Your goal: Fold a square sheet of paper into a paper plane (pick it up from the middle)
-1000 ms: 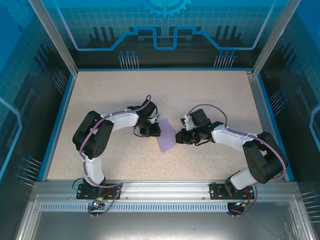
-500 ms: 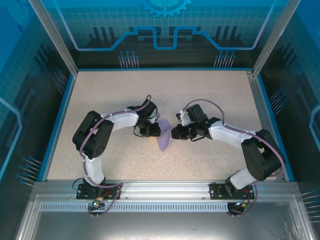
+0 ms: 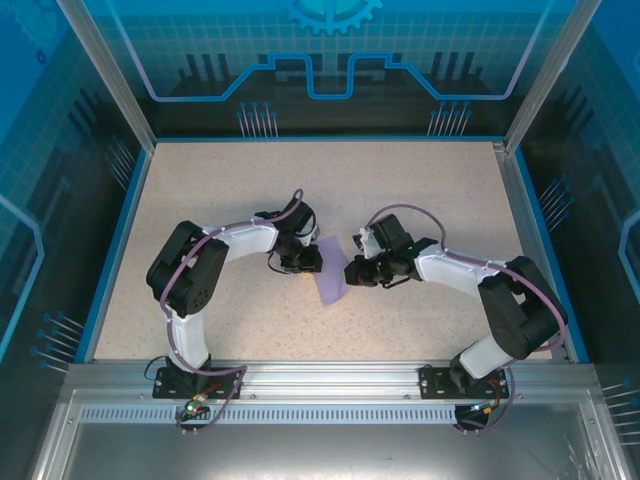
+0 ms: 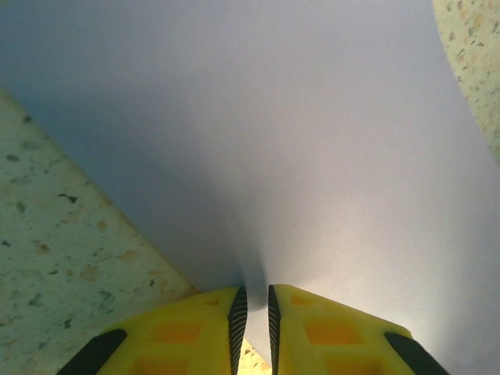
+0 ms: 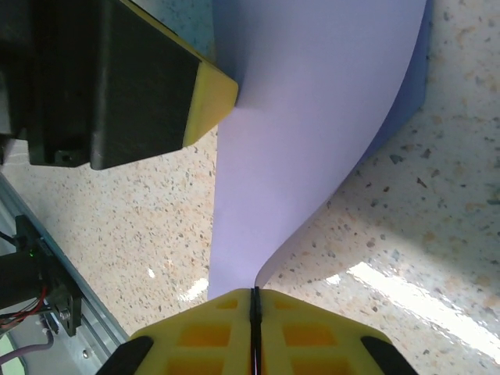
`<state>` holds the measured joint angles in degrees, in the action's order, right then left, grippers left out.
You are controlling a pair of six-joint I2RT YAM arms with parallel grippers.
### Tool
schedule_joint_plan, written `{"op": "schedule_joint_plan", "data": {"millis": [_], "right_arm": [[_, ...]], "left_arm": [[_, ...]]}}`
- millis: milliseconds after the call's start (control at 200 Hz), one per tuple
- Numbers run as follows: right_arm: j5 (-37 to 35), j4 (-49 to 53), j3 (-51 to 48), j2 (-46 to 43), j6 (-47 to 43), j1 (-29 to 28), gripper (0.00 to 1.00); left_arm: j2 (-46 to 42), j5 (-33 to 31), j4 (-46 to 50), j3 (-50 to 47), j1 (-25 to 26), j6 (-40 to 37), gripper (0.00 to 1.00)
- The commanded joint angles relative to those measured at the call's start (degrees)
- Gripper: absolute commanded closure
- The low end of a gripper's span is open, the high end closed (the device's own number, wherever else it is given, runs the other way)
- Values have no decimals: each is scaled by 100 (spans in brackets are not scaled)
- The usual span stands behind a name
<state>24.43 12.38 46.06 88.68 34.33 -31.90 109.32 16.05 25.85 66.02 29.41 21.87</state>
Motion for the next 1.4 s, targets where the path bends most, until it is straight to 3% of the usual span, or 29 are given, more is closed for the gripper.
{"op": "schedule_joint_plan", "data": {"millis": [0,785,1396], "right_arm": [[63,-52,94,115,77,-122,91],[467,-1320,601,1259,921,-228,92],[-116,-733,860,1591,683,-395,90]], "left_arm": [[318,-94,156,-17,17,-170,80],[160,119,-69,-308,-26,-30,85],[50,311,-234,-475,-77,104,85]]}}
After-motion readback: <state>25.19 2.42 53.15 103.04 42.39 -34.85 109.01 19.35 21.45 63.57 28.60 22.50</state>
